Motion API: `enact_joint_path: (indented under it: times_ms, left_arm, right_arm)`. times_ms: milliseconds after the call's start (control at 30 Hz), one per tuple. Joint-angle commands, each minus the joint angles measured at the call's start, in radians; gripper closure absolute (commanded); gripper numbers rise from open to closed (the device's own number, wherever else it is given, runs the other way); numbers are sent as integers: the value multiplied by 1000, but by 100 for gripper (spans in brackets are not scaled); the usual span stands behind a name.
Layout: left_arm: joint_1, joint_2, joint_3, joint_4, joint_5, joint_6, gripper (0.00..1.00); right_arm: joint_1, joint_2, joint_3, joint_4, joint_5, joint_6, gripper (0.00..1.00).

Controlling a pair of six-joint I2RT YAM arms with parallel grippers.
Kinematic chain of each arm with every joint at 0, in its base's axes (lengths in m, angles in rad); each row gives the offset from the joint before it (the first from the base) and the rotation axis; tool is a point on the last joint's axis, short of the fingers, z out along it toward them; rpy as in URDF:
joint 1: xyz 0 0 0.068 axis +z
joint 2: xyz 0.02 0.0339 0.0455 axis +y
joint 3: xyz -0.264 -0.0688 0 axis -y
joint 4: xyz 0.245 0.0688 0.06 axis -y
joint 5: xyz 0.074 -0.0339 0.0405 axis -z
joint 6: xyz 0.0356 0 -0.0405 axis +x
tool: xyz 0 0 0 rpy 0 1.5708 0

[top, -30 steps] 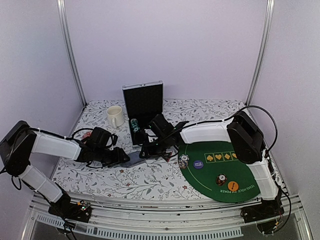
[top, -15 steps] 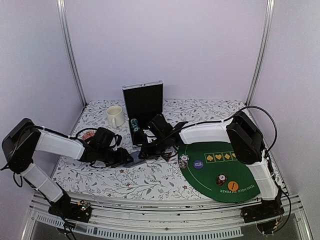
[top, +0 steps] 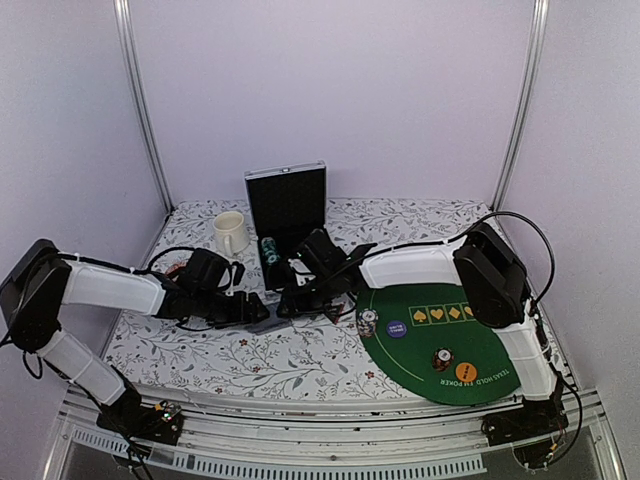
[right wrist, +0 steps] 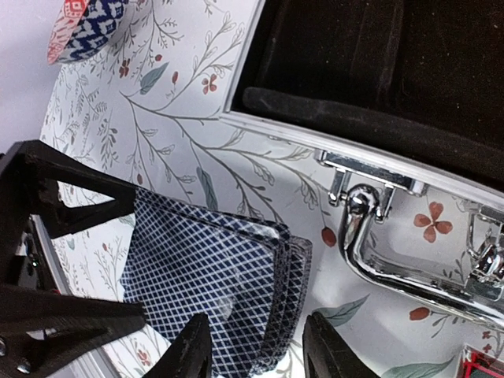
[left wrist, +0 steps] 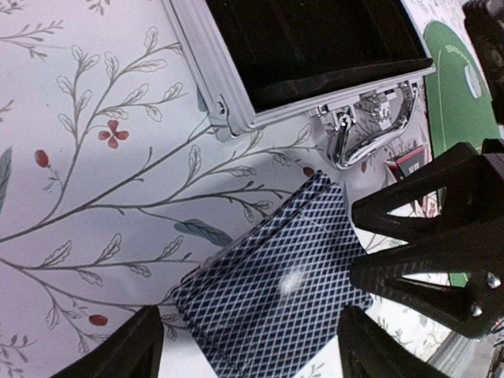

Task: Distribute texas hold em gaming equipment
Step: Adjust the face-down deck piles at the center of the board, then pick up the face-down deck piles from the center of the board.

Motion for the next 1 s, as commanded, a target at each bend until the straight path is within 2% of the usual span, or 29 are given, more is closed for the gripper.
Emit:
enact_joint_path:
  times_ms: [0,100,300,400,467,500,667,833,967]
  left_arm:
    - [17,-58,22,-94,-64,89,17]
    - [47,-75,35,-123,-58,120,8]
    - [63,-146,118,-123,-39,358,5]
    - [61,-169,131,-116,21,527,4]
    - [61,-188,148,-169,66,700,4]
    - [61,-201,161,-207,87,789,3]
    - [61,-263,154,-334,220,1215,2]
    - [63,-185,196,-342,178,1312,2]
    - [59,-57,251,-375,180,1317,2]
  right_arm:
    - [-17,-82,-33,-2,42,-21,55]
    - [-27,-114,-50,-2,42,-31,48]
    - [-49,-200,-100,-1,21,-106,36]
    - [-67,-263,-158,-1,36,-144,18]
    - [-76,-310,-197,1,49,-166,3]
    - [-80,-331,-215,1,57,-178,1]
    - [-95,-419,-274,4,92,-221,1]
    - [-97,-446,-303,7,98,-232,1]
    - [-97,-460,-335,17,94,-230,1]
